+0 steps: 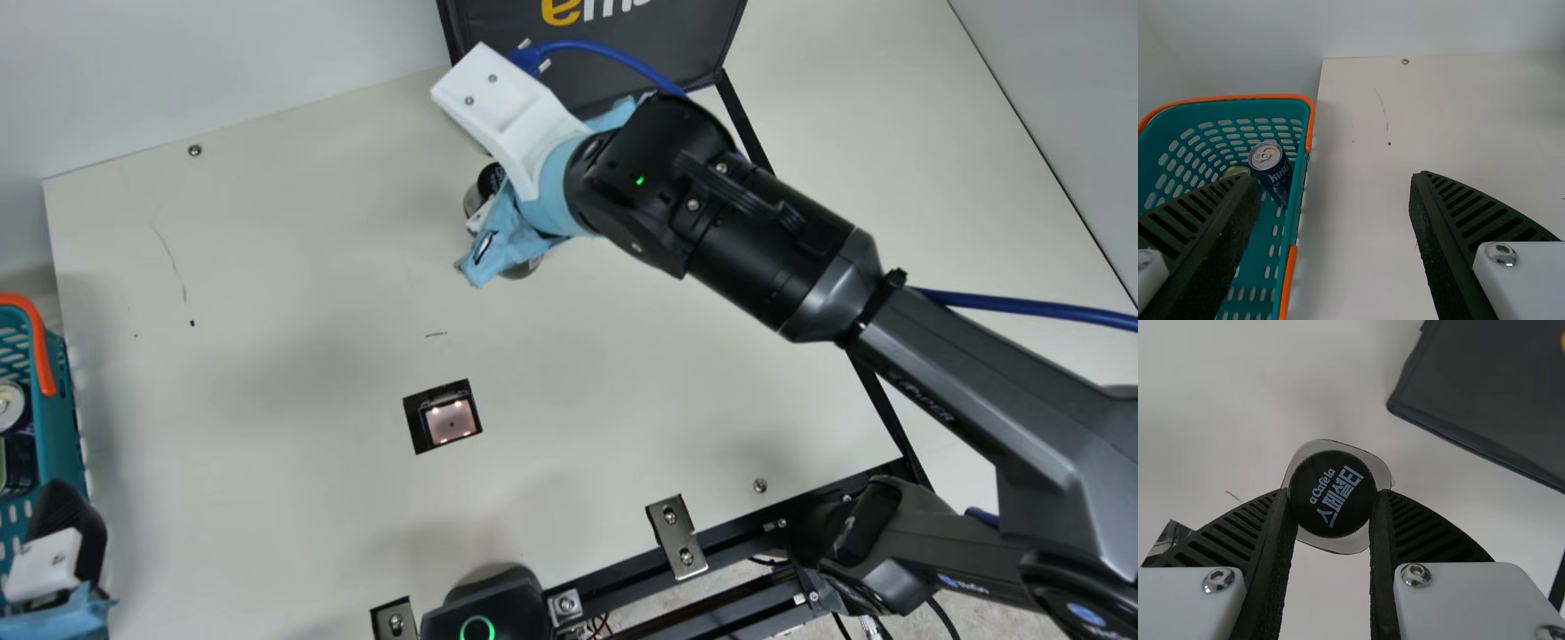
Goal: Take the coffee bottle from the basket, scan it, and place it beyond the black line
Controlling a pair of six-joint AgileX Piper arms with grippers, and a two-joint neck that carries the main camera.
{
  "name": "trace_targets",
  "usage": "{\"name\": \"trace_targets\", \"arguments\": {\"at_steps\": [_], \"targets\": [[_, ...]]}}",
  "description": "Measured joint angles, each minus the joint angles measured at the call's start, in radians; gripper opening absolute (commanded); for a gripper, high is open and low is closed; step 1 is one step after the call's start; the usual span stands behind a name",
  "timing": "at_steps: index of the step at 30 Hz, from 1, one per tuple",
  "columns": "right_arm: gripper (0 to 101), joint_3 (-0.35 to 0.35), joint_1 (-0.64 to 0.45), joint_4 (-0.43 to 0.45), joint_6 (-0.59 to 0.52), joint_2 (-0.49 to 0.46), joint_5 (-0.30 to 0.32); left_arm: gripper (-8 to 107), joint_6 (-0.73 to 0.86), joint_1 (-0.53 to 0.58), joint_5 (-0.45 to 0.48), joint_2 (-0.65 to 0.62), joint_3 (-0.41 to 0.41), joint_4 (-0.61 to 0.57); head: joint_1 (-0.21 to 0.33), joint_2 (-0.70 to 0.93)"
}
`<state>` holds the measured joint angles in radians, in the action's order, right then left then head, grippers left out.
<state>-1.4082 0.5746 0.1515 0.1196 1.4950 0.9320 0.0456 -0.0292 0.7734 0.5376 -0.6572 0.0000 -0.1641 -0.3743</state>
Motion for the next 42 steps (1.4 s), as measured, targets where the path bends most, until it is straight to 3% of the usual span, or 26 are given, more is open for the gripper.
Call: {"name": "trace_targets", "arguments": {"at_steps": [14,42], "targets": [[0,0.015,-0.165,0.012,-0.041,-0.038,0.018,90,0.0,0.0,0.0,0.0,0.0,0.0,0.0,0.0],[0,0.062,-0.59,-0.1,-0.202,-0.095,0.012,90,0.0,0.0,0.0,0.0,0.0,0.0,0.0,0.0]]}}
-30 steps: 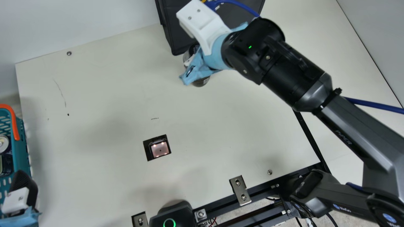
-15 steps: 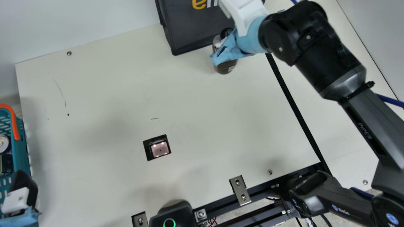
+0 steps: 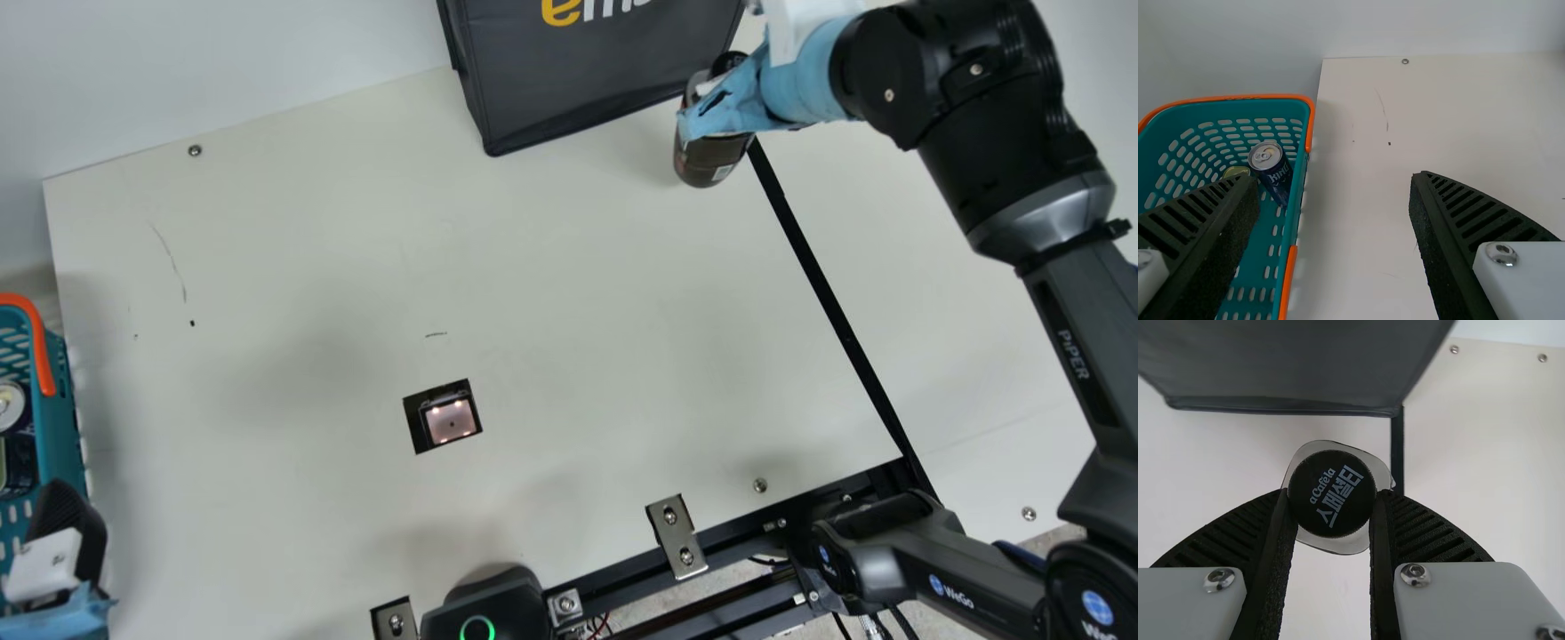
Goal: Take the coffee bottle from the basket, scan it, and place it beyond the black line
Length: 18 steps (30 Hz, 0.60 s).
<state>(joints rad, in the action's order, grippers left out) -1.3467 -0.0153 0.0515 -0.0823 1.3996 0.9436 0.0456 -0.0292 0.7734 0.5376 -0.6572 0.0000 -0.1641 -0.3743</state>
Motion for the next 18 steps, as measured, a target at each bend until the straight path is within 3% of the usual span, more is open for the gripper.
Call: {"name": "trace_targets", "arguments": {"at_steps": [18], "targets": [[0,0.004,-0.234,-0.044,-0.055,0.021,-0.038,90,0.0,0.0,0.0,0.0,0.0,0.0,0.0,0.0]]}}
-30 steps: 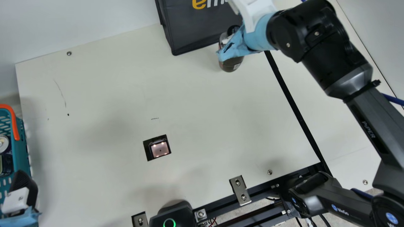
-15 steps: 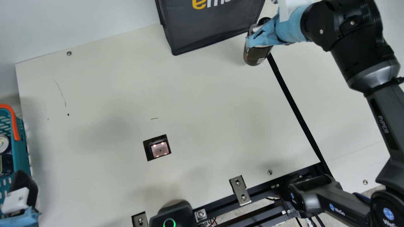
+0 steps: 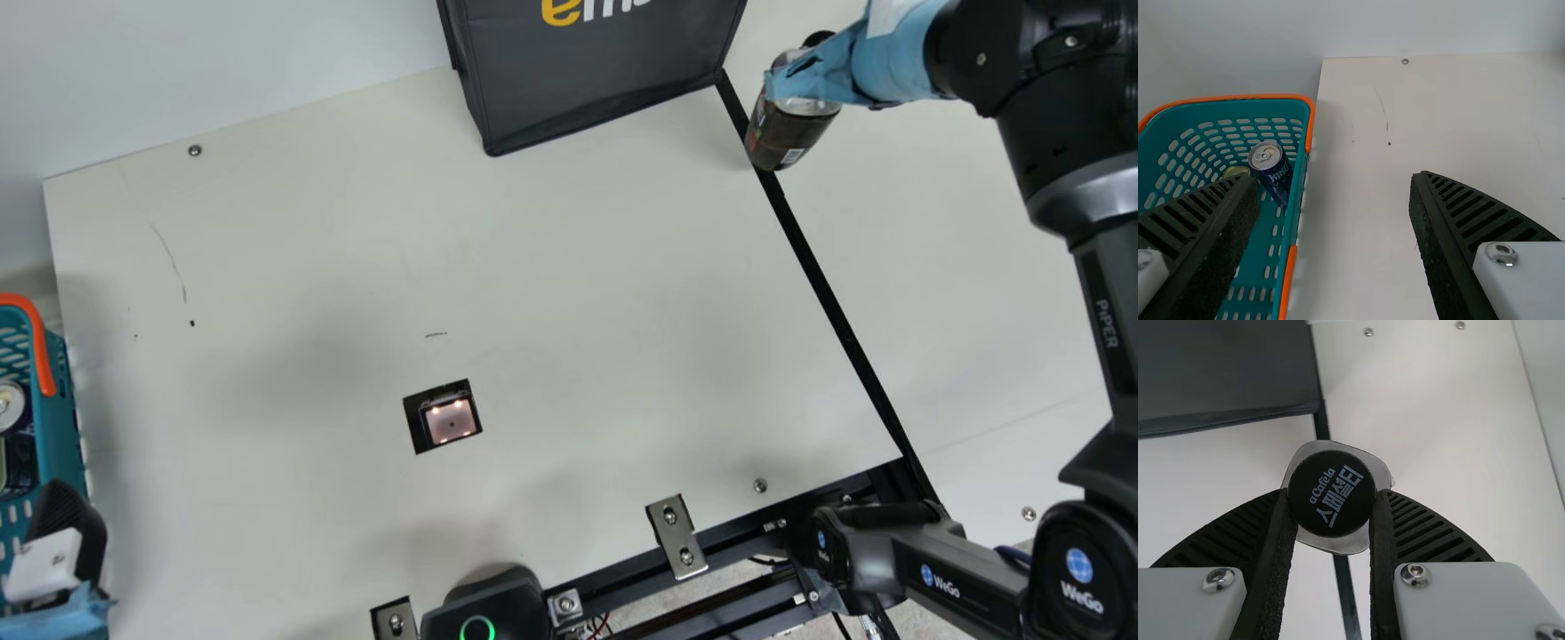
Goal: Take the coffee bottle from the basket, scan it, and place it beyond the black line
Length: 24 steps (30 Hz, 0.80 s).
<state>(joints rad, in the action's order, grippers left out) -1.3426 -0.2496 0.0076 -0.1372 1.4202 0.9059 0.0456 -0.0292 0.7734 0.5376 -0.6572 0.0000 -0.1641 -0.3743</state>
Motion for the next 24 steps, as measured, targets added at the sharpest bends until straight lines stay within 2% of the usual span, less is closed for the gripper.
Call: {"name": "trace_targets", "arguments": {"at_steps": [13,24], "targets": [[0,0.011,-0.139,-0.022,-0.03,0.027,-0.026,90,0.0,0.0,0.0,0.0,0.0,0.0,0.0,0.0],[0,0.062,-0.177,-0.008,-0.005,0.029,-0.082,90,0.0,0.0,0.0,0.0,0.0,0.0,0.0,0.0]]}}
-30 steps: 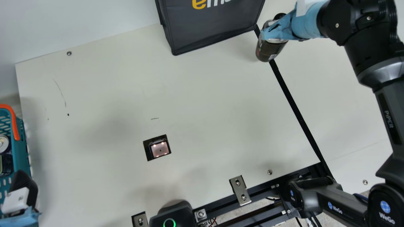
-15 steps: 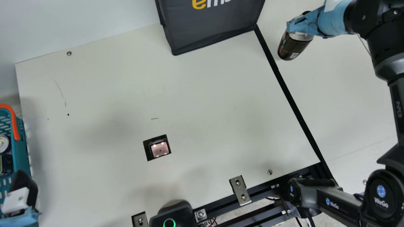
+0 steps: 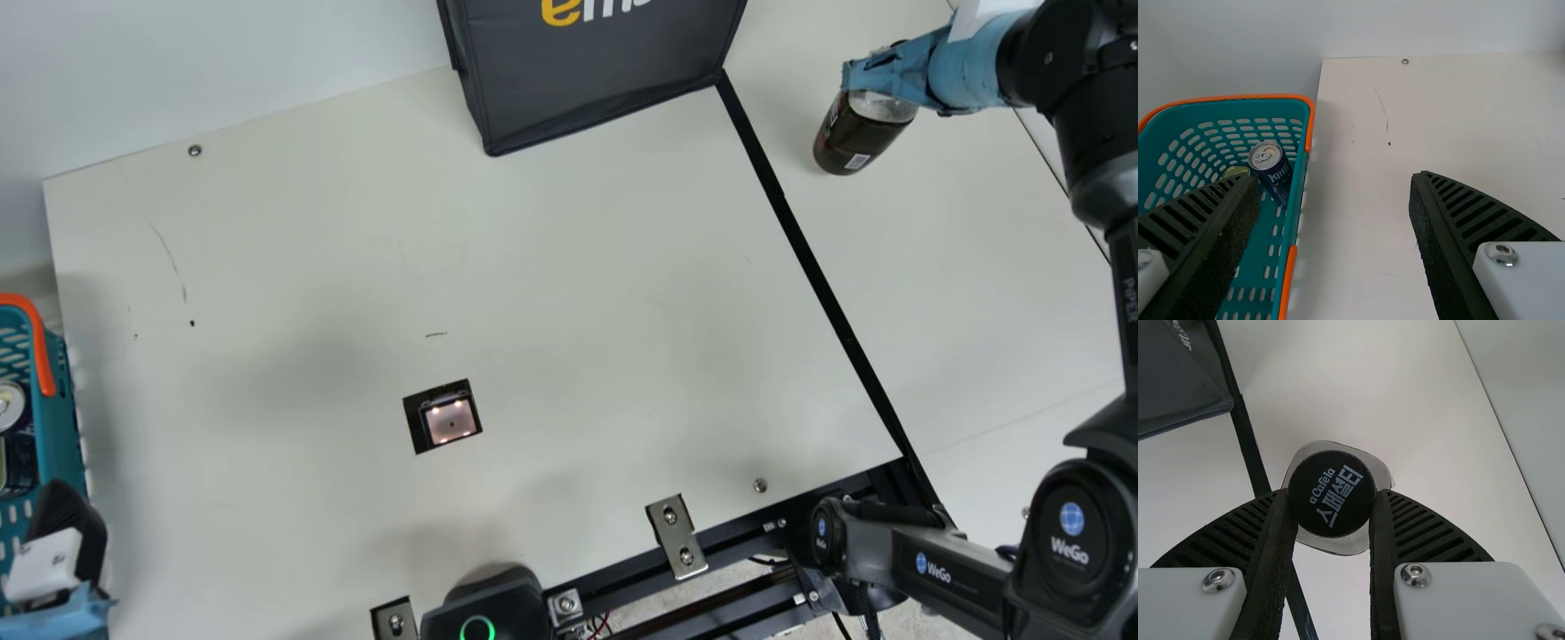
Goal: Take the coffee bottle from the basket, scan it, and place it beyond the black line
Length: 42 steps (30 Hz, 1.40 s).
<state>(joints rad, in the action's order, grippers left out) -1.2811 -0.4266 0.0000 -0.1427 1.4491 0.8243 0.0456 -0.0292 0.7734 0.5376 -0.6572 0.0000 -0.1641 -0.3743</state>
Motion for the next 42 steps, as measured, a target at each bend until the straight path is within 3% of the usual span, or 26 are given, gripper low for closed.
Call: {"name": "trace_targets", "arguments": {"at_steps": [14,31,42], "targets": [[0,0.083,-0.018,0.037,0.048,-0.01,-0.069,90,0.0,0.0,0.0,0.0,0.0,0.0,-0.002,0.0],[0,0.111,-0.031,0.041,0.051,-0.013,-0.094,90,0.0,0.0,0.0,0.0,0.0,0.0,0.0,0.0],[35,0.123,-0.034,0.047,0.056,-0.015,-0.108,90,0.0,0.0,0.0,0.0,0.0,0.0,-0.002,0.0]]}}
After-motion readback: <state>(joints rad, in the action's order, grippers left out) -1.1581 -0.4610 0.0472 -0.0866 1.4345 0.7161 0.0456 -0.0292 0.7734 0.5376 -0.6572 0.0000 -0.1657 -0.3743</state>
